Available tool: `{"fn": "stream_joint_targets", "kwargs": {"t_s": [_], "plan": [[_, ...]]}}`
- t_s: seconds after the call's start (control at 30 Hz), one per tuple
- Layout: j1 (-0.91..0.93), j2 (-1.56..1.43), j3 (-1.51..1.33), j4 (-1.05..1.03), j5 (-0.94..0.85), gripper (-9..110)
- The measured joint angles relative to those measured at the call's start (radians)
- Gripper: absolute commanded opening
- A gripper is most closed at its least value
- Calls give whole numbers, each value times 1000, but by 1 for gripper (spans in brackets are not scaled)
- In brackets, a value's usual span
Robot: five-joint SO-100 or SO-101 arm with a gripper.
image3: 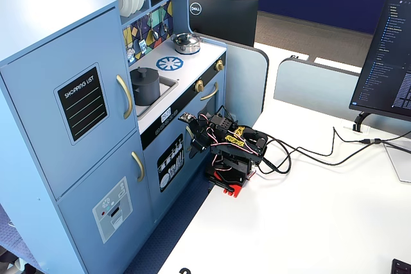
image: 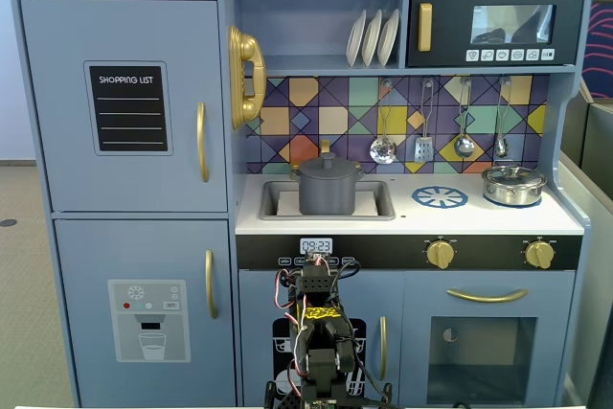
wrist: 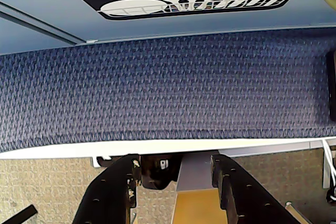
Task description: Take off the lid from the gray recipient and place it on the counter
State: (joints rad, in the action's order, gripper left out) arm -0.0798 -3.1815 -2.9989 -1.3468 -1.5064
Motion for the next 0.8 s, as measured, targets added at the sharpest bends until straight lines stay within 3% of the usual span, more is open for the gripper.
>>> {"fn": "stream_joint_targets", "kwargs": {"t_s": [0.53,0.63,0.8], "plan": [[77,-3,12,-2,-15,0],[81,0,120,-9,-3,0],[77,35,360,190,-72,0]]}}
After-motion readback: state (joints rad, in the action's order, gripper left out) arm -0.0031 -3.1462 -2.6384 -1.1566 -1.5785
